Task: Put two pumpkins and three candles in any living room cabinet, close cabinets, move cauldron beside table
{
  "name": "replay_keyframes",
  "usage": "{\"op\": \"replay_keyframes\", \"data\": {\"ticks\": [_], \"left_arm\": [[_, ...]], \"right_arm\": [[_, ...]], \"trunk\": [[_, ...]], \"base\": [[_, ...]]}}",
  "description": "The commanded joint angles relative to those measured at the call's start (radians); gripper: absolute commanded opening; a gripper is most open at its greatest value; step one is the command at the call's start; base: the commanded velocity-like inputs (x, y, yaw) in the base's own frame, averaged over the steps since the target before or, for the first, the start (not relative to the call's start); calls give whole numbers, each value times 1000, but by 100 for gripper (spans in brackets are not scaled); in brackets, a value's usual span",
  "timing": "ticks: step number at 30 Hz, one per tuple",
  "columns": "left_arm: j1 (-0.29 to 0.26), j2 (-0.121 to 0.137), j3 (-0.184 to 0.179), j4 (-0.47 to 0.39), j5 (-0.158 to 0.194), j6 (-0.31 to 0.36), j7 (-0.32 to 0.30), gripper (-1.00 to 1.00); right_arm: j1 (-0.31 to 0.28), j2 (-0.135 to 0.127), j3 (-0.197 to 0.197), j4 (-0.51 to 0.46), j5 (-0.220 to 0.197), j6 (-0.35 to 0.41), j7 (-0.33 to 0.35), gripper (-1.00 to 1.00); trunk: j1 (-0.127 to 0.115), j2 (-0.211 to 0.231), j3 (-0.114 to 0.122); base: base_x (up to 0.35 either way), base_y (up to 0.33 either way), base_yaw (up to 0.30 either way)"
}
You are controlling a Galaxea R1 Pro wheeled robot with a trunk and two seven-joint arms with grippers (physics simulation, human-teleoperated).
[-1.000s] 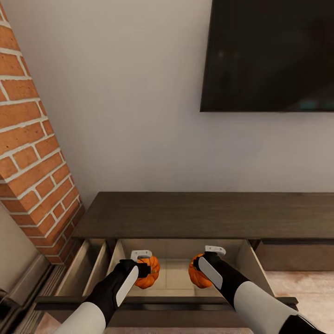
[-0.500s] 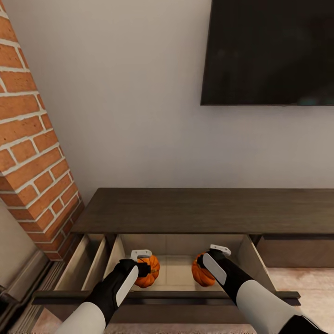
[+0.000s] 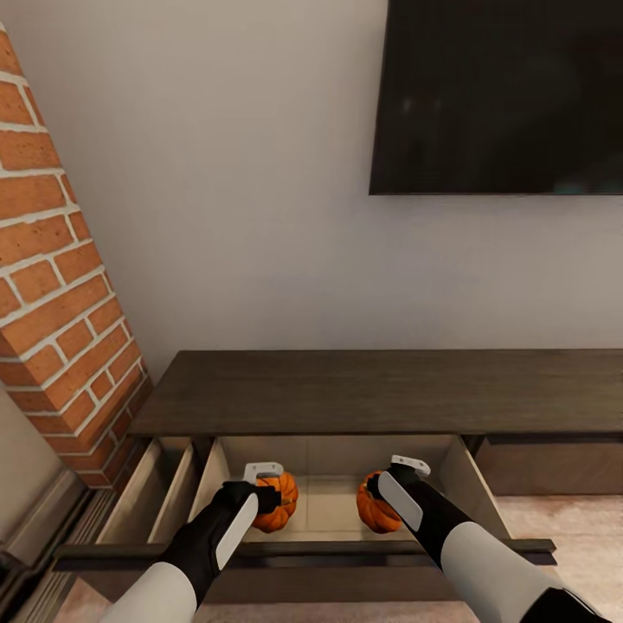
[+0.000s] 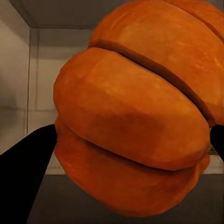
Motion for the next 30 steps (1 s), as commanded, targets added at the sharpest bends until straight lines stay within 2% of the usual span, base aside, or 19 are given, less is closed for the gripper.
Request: {"op": "replay_keyframes", "data": {"ticks": [1, 18, 30], "left_arm": [[-1, 1, -4, -2, 10, 3, 10, -100], [-1, 1, -4, -4, 5, 3, 19, -100], [-1, 2, -4, -4, 5, 3, 16, -100]], "right_arm": [[-1, -1, 6, -1, -5, 3, -7, -100], [-1, 1, 6, -1, -8, 3, -7, -100], [-1, 1, 6, -1, -8, 3, -5, -100]], "trunk": [[0, 0, -1], [0, 0, -1], [46, -84, -39]], "base": [[91, 0, -5], [44, 0, 0], [0, 0, 0]]}}
